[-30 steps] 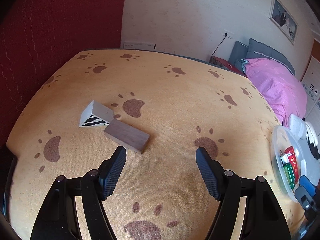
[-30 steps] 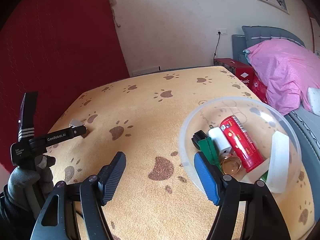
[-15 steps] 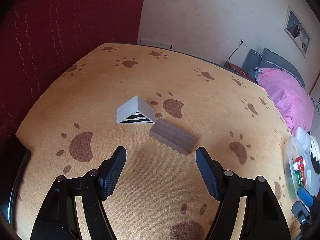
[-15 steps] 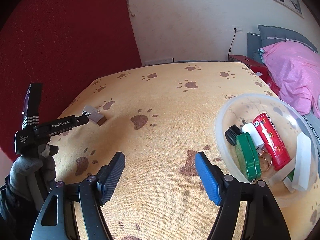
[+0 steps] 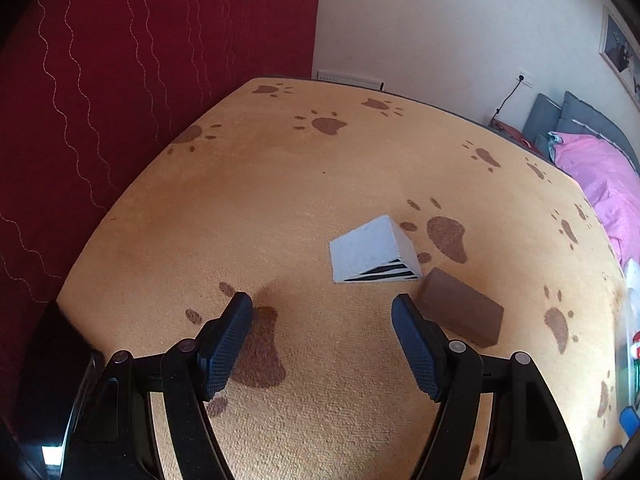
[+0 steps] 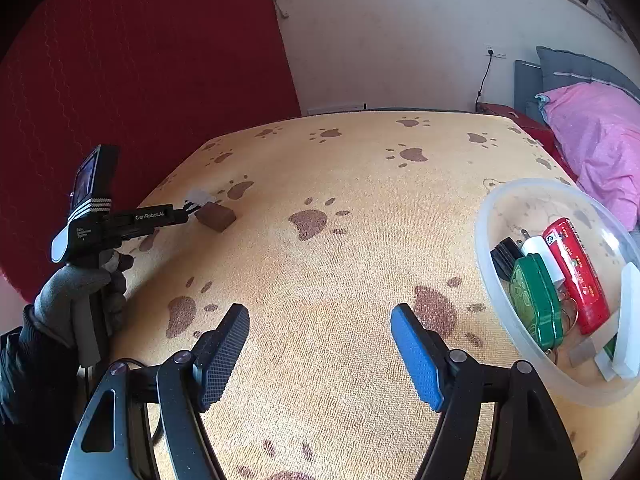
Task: Organize rigid objects
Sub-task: 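Grasp the white black-striped triangular prism with the left gripper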
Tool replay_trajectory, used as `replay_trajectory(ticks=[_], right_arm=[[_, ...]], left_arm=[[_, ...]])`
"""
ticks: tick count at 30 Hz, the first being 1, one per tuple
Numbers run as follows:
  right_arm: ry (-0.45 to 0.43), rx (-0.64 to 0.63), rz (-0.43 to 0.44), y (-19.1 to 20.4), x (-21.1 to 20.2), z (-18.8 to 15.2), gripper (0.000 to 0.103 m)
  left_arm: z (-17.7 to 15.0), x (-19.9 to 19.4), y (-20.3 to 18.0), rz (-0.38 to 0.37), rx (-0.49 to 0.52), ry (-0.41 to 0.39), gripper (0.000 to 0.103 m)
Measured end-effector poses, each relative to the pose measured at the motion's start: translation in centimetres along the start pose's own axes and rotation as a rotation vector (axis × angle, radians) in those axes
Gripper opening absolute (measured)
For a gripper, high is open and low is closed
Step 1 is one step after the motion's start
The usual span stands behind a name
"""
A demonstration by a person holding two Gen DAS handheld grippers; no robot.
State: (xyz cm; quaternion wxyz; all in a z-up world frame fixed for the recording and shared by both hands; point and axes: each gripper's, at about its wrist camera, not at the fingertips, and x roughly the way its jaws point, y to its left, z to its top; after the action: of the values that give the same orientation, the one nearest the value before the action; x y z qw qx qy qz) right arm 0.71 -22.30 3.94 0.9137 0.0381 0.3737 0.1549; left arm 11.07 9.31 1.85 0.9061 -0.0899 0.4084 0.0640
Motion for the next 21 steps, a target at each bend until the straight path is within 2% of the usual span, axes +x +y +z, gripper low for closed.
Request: replay_trajectory(ticks=[9, 15, 18, 21], right_arm=[[0.016, -0.010, 0.008, 0.3, 0.7, 0.3, 0.077], [0.032, -0.026, 0.012, 0.9, 1.3, 0.5, 0.077], [0.038, -0.040, 0.017, 1.5, 1.7, 0.7, 0.077], [0.045, -0.059, 0.026, 2.2, 2.2, 0.9, 0.077]], left_arm=[[2.1, 2.2, -1.7, 0.013, 0.125, 0.003, 0.073], [3.2, 3.6, -2.4, -0.033, 0.170, 0.019, 0.073], [3.5, 3.9, -2.6, -0.052, 0.186, 0.017, 0.068], [3.5, 3.8, -2.9, -0.073, 0.205, 0.010, 0.057]])
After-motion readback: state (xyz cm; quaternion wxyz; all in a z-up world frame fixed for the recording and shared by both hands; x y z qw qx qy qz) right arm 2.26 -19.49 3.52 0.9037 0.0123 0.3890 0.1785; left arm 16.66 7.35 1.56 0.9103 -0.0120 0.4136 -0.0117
